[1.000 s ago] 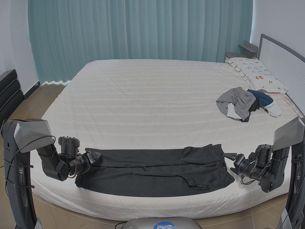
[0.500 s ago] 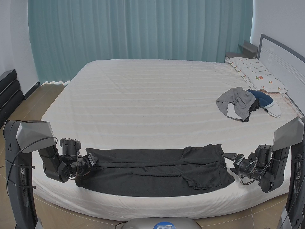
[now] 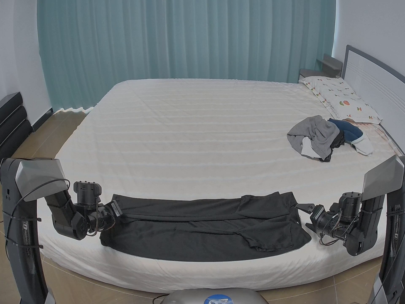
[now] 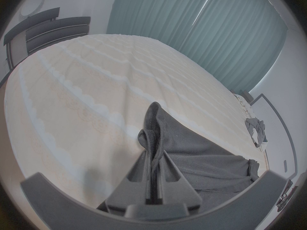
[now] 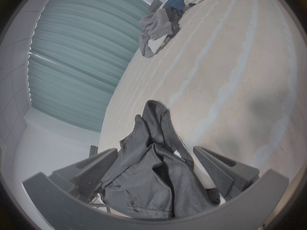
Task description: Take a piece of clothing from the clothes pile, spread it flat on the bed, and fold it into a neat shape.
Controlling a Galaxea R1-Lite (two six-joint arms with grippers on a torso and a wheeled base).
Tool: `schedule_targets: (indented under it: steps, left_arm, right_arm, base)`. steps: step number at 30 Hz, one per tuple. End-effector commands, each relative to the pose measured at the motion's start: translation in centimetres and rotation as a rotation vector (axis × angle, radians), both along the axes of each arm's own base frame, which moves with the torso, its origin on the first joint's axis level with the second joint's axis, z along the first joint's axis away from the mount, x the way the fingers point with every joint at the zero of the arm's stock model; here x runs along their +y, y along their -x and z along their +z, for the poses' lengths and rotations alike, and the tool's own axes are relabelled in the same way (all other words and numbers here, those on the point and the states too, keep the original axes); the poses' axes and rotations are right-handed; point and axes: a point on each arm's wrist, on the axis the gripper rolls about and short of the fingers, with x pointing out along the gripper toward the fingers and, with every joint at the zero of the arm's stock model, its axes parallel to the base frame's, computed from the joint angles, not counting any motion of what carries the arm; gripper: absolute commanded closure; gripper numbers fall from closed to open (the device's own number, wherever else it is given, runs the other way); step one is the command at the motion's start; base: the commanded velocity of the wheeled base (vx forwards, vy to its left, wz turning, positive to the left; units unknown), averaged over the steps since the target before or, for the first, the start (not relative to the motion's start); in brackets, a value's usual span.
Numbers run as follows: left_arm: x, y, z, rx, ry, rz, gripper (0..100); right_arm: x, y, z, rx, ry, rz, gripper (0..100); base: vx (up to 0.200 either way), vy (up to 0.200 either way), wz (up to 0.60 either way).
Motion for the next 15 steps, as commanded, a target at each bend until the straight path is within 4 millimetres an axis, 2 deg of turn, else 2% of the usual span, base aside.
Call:
schedule_targets:
  steps: [1, 15]
  left_arm:
    - [0.11, 0.02, 0.53, -0.013, 0.000, 0.003, 100]
    - [0.10, -0.15, 0.48, -0.016, 0.007, 0.005, 100]
  right_arm:
    - [-0.03, -0.09, 0.15, -0.014, -0.002, 0.000, 0]
    - [-0.11, -0.11, 0.29, -0.017, -0.007, -0.003, 0]
  base:
    - [0.000, 0.000, 0.00]
    - [0.000, 0.000, 0.00]
